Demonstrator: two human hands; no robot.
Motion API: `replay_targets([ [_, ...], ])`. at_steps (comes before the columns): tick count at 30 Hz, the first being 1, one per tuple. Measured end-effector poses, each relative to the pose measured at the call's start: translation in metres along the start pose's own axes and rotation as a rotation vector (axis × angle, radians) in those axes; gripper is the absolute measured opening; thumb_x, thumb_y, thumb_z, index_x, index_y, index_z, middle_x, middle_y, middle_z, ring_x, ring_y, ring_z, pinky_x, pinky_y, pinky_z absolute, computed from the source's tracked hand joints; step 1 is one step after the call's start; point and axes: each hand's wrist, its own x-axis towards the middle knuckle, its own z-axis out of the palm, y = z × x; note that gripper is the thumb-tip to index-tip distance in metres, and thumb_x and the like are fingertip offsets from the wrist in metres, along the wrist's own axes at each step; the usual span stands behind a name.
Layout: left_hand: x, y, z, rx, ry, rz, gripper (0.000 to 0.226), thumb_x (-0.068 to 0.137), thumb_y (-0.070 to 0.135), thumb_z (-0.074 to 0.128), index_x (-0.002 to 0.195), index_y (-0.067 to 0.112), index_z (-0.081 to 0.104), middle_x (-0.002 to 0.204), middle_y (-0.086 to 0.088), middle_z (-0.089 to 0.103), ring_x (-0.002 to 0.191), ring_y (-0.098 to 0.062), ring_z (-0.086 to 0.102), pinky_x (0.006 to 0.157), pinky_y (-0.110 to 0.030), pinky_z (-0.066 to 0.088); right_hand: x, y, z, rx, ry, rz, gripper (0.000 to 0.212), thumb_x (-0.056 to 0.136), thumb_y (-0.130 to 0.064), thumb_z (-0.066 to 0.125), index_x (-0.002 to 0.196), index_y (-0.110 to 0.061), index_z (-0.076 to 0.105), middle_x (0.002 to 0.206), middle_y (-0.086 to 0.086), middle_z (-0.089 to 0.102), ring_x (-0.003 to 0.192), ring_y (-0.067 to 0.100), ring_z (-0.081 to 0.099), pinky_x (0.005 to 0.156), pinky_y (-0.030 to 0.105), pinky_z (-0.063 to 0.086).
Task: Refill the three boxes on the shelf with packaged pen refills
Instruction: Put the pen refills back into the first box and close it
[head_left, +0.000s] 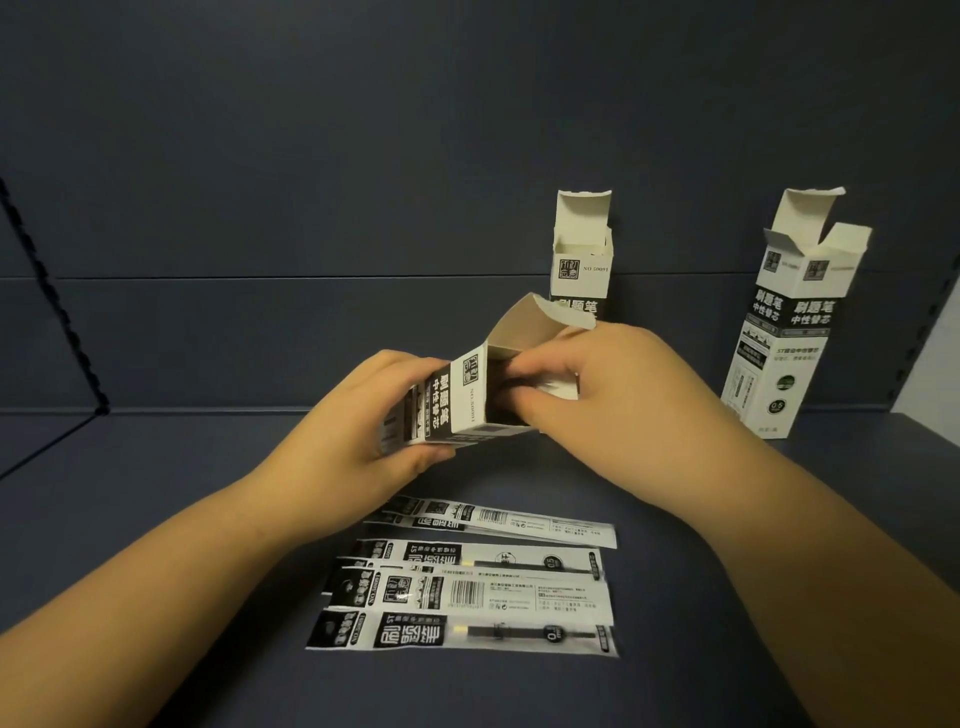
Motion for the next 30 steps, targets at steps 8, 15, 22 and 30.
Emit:
replay_targets([
  [8, 0.0, -0.001, 0.0, -0.001, -0.008, 0.01, 0.062, 0.08, 0.026, 0.079, 0.132, 0.039, 0.048, 0.12, 0.026, 0.05, 0.117, 0.008, 0.047, 0.094, -0.003, 0.034, 0.001, 0.0, 0.004, -0.068, -0.069, 0.011, 0.029, 0.104, -0.03, 0.05, 0.119, -0.04, 0.073, 0.098, -0.012, 0.064, 0.087, 0.006, 0.056, 0.065, 0.007, 0.038],
  [15, 0.001, -0.004, -0.001, -0.01, 0.005, -0.029, 0.061, 0.08, 0.034, 0.076, 0.135, 0.036, 0.049, 0.122, 0.025, 0.051, 0.119, 0.003, 0.049, 0.096, -0.01, 0.039, 0.001, 0.01, -0.002, 0.185, -0.019, -0.032, 0.024, 0.098, -0.038, 0.06, 0.118, -0.043, 0.072, 0.105, -0.025, 0.068, 0.1, -0.01, 0.058, 0.084, 0.01, 0.044],
  [22, 0.0, -0.011, -0.001, -0.055, 0.056, -0.076, 0.07, 0.078, 0.051, 0.067, 0.141, 0.028, 0.049, 0.128, 0.019, 0.054, 0.122, -0.003, 0.053, 0.103, -0.032, 0.048, 0.004, 0.015, 0.008, 0.495, 0.249, -0.039, 0.016, 0.096, -0.022, 0.064, 0.106, -0.033, 0.061, 0.107, -0.017, 0.068, 0.09, 0.0, 0.066, 0.077, 0.028, 0.054],
  [30, 0.002, -0.013, -0.003, -0.1, 0.09, -0.108, 0.063, 0.079, 0.044, 0.072, 0.136, 0.042, 0.044, 0.127, 0.024, 0.053, 0.12, -0.001, 0.054, 0.103, -0.033, 0.049, 0.008, 0.033, 0.016, 0.046, 0.015, 0.204, 0.01, 0.095, -0.03, 0.052, 0.103, -0.033, 0.056, 0.096, -0.009, 0.064, 0.091, 0.015, 0.065, 0.081, 0.041, 0.056],
])
